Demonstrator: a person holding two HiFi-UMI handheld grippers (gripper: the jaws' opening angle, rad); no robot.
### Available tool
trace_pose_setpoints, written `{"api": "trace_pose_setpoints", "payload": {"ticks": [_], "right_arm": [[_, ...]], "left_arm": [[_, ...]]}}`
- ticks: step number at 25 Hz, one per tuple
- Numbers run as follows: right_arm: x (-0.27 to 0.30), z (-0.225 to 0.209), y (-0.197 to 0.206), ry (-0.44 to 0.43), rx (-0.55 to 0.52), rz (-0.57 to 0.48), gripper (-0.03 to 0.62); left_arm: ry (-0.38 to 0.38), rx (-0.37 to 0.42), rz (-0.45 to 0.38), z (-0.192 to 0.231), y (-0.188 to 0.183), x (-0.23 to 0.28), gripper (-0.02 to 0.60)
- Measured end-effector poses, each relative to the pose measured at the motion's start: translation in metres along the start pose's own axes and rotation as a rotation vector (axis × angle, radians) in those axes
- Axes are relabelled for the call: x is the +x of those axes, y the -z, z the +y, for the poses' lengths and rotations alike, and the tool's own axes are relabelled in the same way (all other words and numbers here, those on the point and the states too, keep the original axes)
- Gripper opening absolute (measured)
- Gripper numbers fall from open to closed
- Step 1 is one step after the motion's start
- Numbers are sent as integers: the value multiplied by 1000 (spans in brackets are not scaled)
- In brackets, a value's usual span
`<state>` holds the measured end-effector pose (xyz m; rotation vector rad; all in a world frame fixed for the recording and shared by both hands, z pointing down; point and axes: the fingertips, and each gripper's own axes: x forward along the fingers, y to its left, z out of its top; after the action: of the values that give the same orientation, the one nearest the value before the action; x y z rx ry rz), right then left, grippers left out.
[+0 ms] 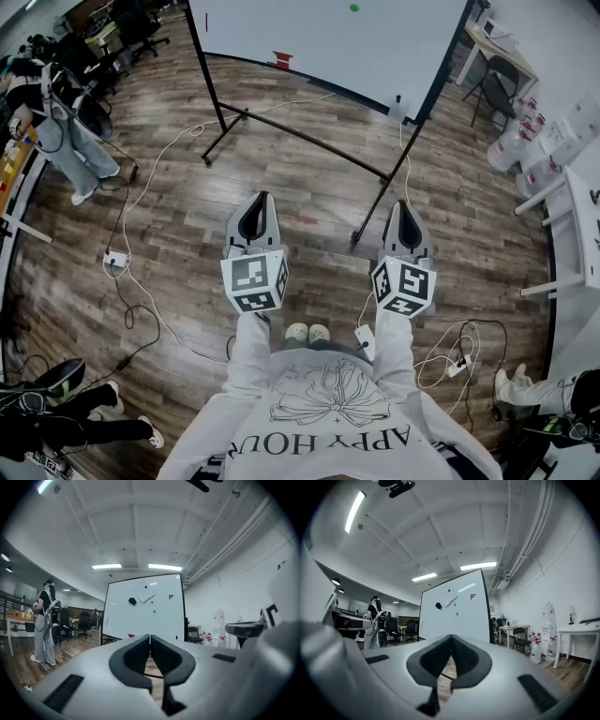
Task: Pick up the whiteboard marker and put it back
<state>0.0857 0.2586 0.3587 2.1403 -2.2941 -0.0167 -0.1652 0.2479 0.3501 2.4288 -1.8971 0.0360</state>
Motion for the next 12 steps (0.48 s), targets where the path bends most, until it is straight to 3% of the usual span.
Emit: {"api": "trace_pose_setpoints", "payload": {"ticks": [12], "right_arm": [[19, -14, 3, 6, -2, 1, 3]], "left_arm": [[-10, -2, 8, -5, 2, 20, 9]]}}
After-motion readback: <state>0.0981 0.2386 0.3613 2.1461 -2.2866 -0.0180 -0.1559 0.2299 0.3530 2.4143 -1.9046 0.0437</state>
